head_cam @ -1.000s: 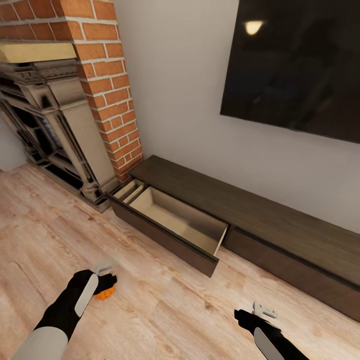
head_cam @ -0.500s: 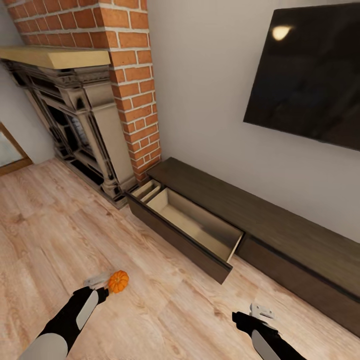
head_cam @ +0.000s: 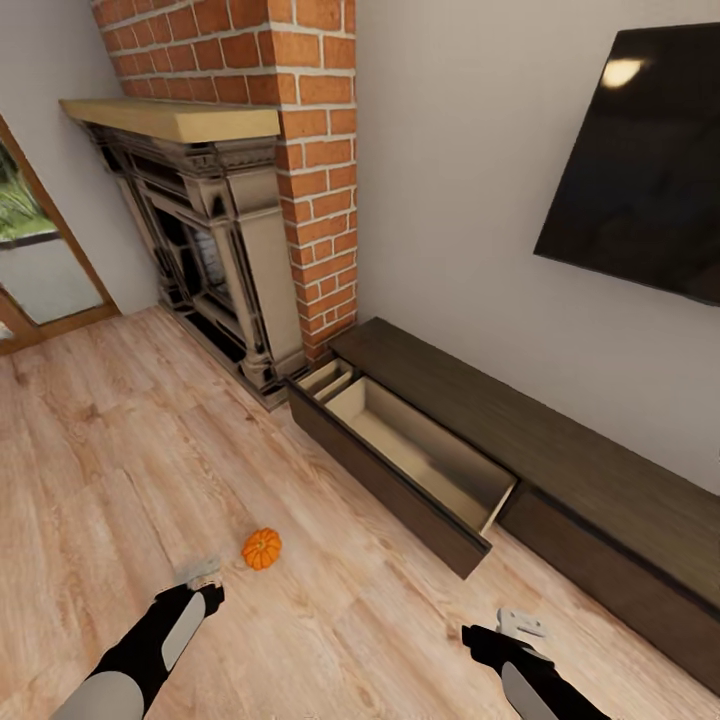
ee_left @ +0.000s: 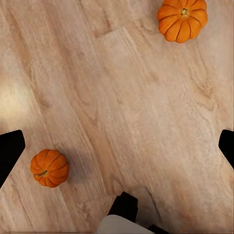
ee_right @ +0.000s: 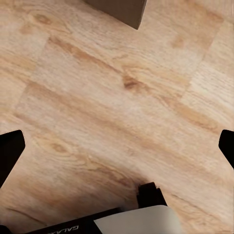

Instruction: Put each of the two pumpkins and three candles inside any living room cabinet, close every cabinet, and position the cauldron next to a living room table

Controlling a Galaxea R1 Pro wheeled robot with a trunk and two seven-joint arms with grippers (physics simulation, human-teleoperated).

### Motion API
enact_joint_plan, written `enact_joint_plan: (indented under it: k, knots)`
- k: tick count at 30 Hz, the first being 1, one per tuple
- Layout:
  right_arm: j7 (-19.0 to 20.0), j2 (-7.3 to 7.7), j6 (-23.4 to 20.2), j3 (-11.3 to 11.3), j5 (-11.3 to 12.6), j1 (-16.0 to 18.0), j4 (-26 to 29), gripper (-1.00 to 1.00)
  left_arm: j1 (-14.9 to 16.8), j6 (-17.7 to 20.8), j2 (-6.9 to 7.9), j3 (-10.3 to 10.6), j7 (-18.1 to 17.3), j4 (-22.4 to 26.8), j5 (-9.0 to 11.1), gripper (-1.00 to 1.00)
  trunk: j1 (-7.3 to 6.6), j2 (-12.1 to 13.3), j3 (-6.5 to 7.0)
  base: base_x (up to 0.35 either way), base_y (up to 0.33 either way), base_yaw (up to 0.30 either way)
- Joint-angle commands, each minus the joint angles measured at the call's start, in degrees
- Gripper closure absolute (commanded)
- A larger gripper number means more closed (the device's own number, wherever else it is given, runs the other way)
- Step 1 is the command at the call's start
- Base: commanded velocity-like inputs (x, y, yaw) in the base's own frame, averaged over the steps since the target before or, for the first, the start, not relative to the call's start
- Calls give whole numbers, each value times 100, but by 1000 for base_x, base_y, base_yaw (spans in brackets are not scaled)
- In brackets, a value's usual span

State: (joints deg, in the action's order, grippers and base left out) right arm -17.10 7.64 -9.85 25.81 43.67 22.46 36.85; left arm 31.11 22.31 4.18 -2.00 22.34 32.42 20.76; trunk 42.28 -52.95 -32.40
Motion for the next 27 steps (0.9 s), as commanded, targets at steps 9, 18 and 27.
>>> enact_joint_plan:
  k: [9,18,27]
  knots:
    - [-48,9,-11,46,28,4,15,-100,1,17,-116,109,59,10,22,-100,-2,-5,3,-310,-4,79]
    - [-48,5,108,55,52,4,11,-100,0,18,-118,112,60,10,22,-100,-2,-5,25,-286,0,257]
    - [-48,2,114,55,45,4,15,-100,0,18,-120,112,60,10,26,-100,-2,-5,50,-36,0,275]
